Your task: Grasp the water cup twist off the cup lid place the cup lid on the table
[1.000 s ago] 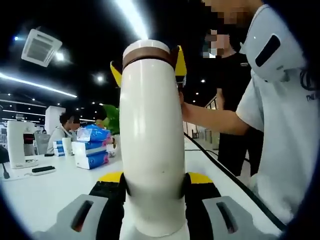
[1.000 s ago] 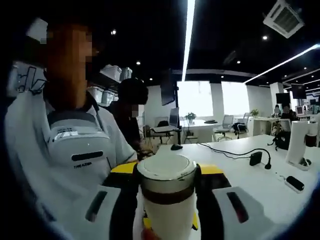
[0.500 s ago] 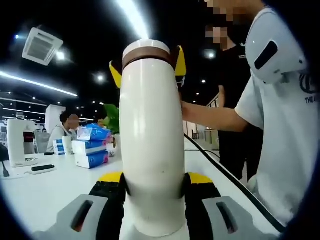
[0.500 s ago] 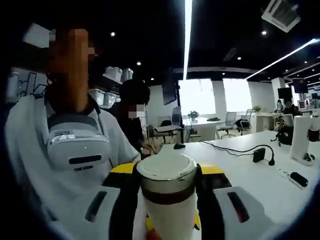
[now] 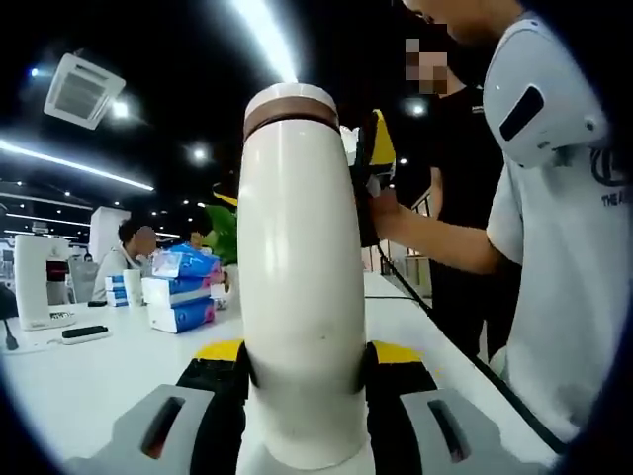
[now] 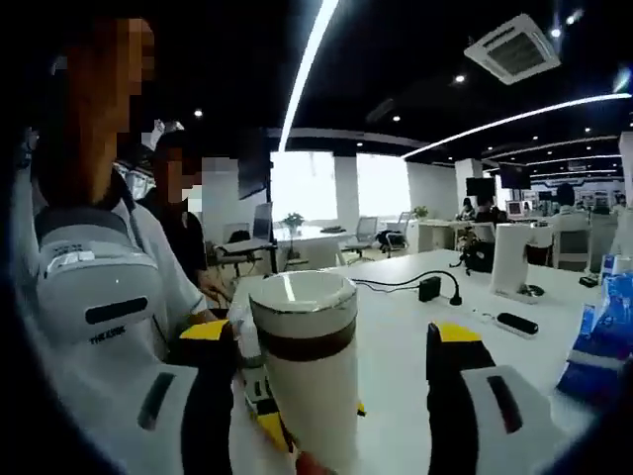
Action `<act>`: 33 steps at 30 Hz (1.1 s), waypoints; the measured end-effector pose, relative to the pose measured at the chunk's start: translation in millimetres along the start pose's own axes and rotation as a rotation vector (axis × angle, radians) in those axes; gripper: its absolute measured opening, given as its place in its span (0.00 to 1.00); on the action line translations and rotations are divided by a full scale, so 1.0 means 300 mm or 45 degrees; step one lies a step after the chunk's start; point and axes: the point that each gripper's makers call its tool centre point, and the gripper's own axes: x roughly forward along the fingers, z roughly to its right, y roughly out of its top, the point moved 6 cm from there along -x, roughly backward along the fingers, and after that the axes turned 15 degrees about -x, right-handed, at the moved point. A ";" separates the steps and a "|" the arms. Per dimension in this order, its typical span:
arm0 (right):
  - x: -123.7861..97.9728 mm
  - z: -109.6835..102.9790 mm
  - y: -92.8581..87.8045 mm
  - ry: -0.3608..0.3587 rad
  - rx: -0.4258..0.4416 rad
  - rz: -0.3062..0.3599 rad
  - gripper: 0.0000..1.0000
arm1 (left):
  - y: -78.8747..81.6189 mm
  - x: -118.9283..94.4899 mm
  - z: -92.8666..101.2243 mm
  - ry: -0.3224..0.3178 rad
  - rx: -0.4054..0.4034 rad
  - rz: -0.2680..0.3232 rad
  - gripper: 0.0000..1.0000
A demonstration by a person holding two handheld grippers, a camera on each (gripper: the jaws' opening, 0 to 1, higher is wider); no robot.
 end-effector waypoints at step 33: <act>0.016 -0.190 0.114 -0.719 0.015 0.016 0.73 | 0.003 -0.005 -0.019 0.010 0.013 -0.005 0.48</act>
